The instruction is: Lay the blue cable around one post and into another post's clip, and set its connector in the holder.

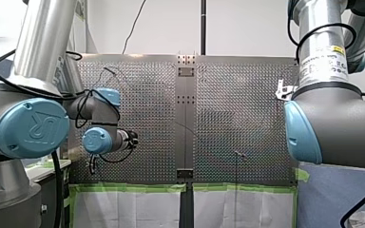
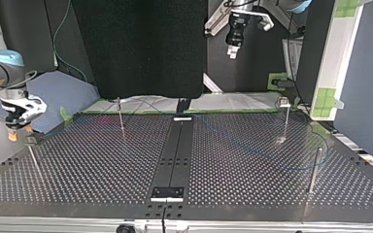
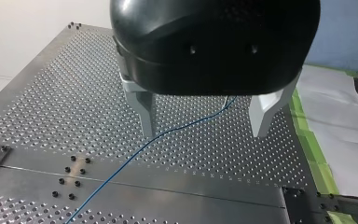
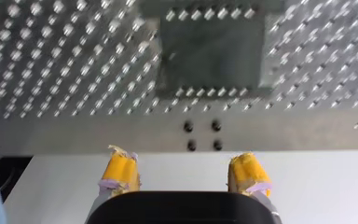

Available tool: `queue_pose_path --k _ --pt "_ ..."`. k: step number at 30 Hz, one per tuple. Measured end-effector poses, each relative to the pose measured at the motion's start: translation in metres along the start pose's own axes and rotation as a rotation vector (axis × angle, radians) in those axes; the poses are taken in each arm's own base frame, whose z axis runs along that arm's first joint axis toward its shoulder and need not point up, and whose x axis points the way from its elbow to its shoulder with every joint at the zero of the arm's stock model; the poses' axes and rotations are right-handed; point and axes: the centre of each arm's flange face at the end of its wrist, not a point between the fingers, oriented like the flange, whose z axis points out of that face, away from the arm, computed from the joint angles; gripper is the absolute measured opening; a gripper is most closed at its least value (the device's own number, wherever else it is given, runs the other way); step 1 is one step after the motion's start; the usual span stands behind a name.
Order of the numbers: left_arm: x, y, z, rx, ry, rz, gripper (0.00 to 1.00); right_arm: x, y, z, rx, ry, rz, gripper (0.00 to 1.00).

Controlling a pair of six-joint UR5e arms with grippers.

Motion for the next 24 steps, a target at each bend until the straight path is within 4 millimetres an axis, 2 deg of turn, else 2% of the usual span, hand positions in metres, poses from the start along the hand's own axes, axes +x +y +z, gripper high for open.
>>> queue_pose_path --k 5,14,19,24 --pt "0.0 0.0 0.0 0.0 0.0 0.0 0.99 0.001 0.001 -0.011 -0.043 0.003 0.011 1.0" --pt "0.0 0.0 0.0 0.002 0.0 0.0 0.99 0.019 -0.018 -0.039 -0.093 0.089 0.034 1.0" --pt "0.001 0.0 -0.001 0.004 0.003 0.0 0.99 0.027 -0.034 -0.053 -0.102 0.13 0.024 1.0" --pt "0.002 -0.001 -0.003 0.009 0.007 -0.001 0.99 0.034 -0.061 -0.07 -0.088 0.173 0.0 1.0"
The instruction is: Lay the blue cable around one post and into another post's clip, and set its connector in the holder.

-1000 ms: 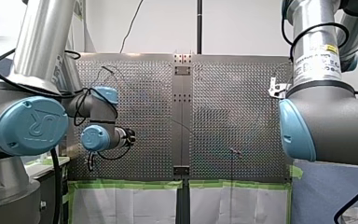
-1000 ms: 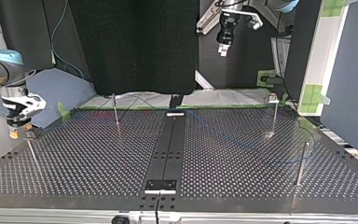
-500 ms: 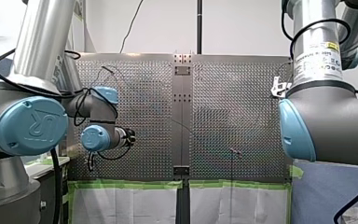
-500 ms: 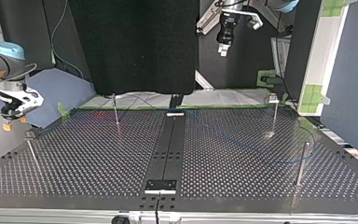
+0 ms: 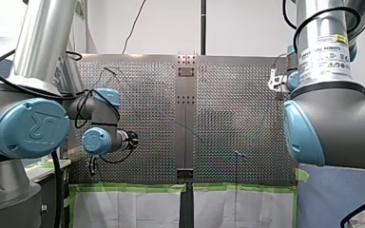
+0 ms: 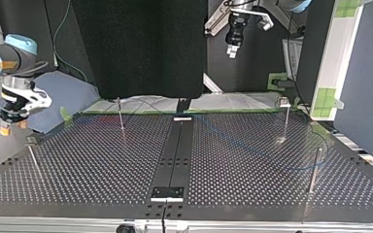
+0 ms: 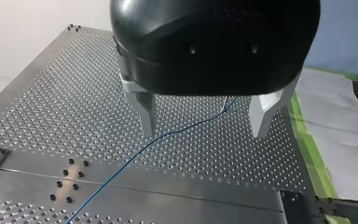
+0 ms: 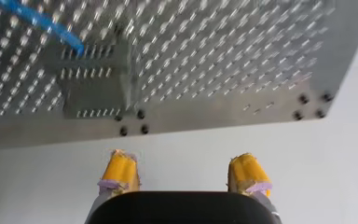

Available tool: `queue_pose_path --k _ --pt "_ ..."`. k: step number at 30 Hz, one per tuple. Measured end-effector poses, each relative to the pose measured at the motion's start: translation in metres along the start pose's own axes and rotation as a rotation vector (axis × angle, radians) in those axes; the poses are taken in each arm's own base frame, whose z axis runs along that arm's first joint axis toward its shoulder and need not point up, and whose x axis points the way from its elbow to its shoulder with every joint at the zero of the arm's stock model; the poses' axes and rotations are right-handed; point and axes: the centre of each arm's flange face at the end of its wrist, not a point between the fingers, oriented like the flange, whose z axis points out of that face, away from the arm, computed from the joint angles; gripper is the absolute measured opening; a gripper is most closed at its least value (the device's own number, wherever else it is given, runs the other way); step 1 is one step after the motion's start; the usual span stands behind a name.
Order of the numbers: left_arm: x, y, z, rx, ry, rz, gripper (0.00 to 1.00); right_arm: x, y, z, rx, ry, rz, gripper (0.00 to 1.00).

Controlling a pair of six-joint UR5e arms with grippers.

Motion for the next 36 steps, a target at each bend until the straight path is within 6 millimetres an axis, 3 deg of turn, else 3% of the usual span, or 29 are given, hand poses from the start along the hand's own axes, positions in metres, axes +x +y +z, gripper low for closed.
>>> queue_pose_path --k 8,11,23,36 --pt "0.002 -0.001 -0.003 0.005 0.014 0.003 0.99 0.014 -0.04 -0.033 0.042 0.063 -0.014 1.0" --pt "0.002 -0.001 -0.003 0.005 0.015 0.003 0.99 0.009 -0.052 -0.047 0.049 0.047 -0.026 1.0" --pt "-0.002 -0.002 0.002 0.005 -0.013 -0.007 0.99 -0.039 -0.094 -0.092 0.056 -0.087 -0.088 1.0" --pt "-0.029 -0.013 0.045 0.005 -0.091 -0.041 0.99 -0.095 -0.14 -0.113 0.085 -0.168 -0.142 1.0"
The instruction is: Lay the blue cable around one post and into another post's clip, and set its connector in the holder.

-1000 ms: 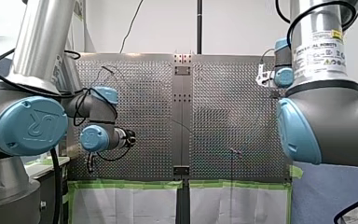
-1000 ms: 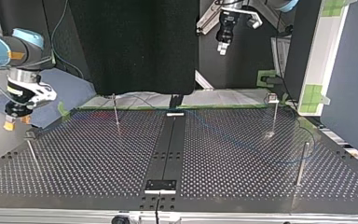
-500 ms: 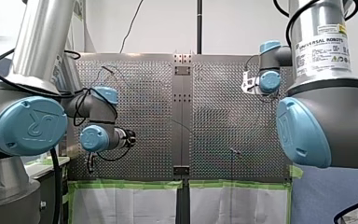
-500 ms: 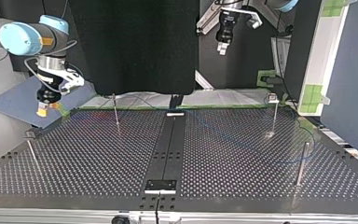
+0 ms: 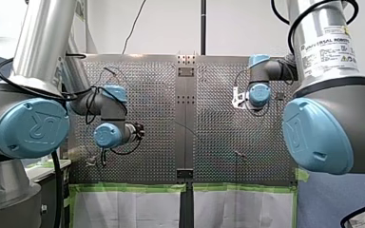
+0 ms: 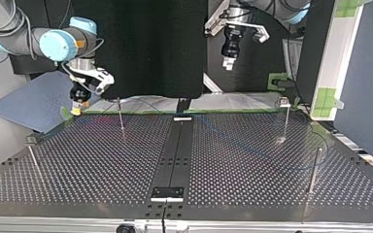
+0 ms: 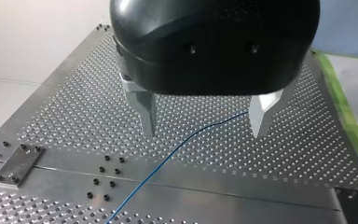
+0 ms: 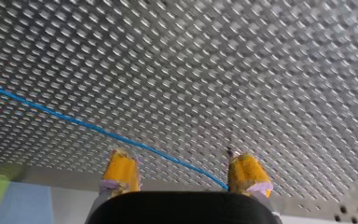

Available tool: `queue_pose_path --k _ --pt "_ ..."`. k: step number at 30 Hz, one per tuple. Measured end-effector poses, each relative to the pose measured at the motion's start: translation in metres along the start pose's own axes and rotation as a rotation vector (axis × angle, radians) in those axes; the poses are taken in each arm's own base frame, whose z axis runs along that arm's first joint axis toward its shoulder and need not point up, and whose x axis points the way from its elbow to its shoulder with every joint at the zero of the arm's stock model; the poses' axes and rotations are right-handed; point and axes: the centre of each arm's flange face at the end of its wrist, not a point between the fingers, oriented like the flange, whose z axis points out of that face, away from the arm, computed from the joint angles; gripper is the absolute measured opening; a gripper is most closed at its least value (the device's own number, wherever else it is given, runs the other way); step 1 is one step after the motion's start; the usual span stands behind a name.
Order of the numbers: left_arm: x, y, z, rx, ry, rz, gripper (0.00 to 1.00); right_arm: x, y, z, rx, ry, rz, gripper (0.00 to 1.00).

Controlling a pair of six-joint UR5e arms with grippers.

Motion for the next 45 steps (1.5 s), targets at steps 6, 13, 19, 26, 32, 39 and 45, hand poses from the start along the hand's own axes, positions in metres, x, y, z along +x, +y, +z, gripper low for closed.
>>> queue_pose_path --k 6,13,19,26,32,39,45 --pt "-0.008 -0.004 0.014 0.0 -0.02 -0.007 0.99 -0.028 -0.026 -0.005 0.003 -0.031 -0.016 1.0" --pt "-0.007 -0.001 0.014 -0.026 -0.008 -0.001 0.99 -0.039 -0.059 -0.019 0.04 -0.026 -0.024 1.0" --pt "-0.007 0.001 0.014 -0.038 -0.005 0.0 0.99 -0.04 -0.087 -0.034 0.1 -0.017 -0.027 1.0" --pt "-0.007 0.004 0.015 -0.048 -0.001 0.002 0.99 -0.044 -0.119 -0.059 0.173 -0.025 -0.023 1.0" --pt "-0.007 0.005 0.015 -0.053 0.001 0.003 0.99 -0.052 -0.142 -0.083 0.214 -0.032 -0.022 1.0" --pt "-0.007 0.014 0.017 -0.098 0.004 0.006 0.99 -0.072 -0.162 -0.113 0.269 -0.046 -0.034 1.0" --pt "-0.008 0.021 0.019 -0.13 0.006 0.008 0.99 -0.091 -0.166 -0.134 0.325 -0.086 -0.072 1.0"
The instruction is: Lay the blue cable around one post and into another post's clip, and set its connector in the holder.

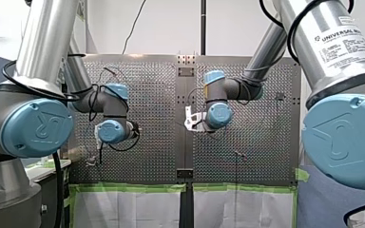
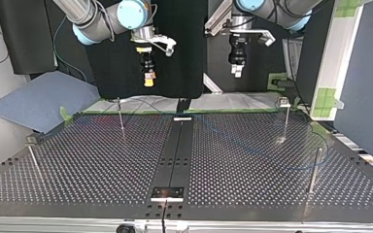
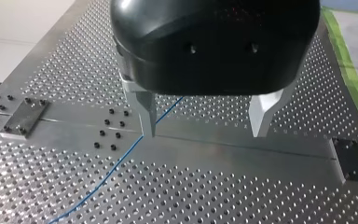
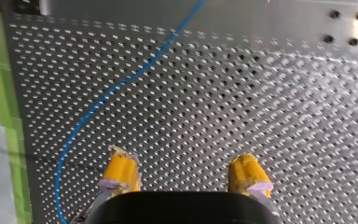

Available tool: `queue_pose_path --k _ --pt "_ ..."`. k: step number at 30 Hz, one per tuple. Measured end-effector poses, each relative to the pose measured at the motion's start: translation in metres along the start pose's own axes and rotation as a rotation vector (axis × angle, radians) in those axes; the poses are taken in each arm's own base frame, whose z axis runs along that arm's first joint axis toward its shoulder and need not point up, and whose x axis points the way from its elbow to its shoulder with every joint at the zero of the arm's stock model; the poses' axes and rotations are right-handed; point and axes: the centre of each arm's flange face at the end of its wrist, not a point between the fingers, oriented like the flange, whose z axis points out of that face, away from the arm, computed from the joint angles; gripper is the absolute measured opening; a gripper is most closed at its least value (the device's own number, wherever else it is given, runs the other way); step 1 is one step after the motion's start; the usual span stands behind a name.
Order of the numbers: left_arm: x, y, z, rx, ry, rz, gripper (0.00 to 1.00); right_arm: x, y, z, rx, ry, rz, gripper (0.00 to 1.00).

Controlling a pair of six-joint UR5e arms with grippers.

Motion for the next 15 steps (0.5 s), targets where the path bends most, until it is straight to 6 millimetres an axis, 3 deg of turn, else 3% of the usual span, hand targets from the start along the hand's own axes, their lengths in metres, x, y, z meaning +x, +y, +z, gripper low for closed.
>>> queue_pose_path --k 9,15 --pt "-0.0001 0.0073 0.0031 -0.03 0.006 0.003 0.99 -0.0057 0.0075 0.0014 0.003 -0.008 -0.007 1.0" --pt "0.0015 0.0098 0.0023 -0.036 0.025 0.009 0.99 -0.0057 0.0016 0.0028 0.037 0.015 -0.004 1.0"
